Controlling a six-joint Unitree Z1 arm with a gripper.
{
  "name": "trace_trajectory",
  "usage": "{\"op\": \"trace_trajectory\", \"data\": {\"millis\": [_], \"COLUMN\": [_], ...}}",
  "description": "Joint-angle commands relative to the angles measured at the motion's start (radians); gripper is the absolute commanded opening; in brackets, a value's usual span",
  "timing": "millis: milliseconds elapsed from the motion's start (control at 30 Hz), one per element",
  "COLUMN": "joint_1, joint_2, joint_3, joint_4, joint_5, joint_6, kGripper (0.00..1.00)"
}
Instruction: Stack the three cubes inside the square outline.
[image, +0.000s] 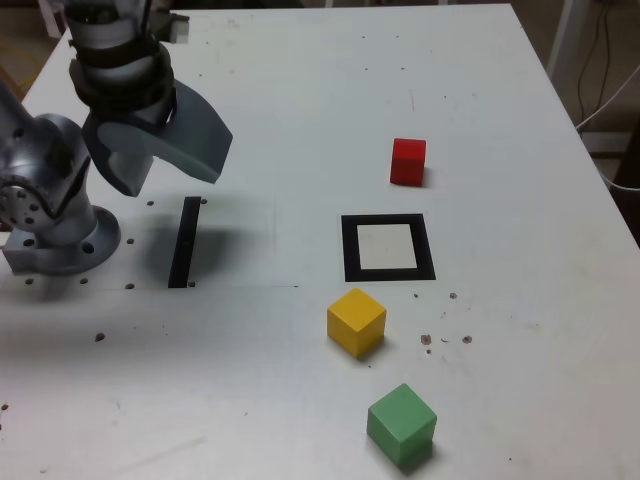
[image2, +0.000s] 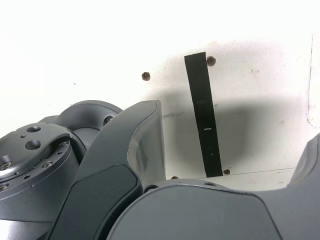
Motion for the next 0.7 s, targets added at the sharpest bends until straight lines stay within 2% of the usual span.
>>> {"op": "trace_trajectory", "data": {"millis": [0, 467, 667], "joint_1": [0.001, 0.001, 0.001], "joint_2": [-0.005, -0.020, -0.018], "joint_3": [0.002, 0.005, -0.002], "joint_4": [-0.003, -0.003, -0.006], "joint_5": [0.002, 0.002, 0.026], "joint_6": [0.001, 0.001, 0.001], "kGripper": [1.00, 1.00, 0.99]}}
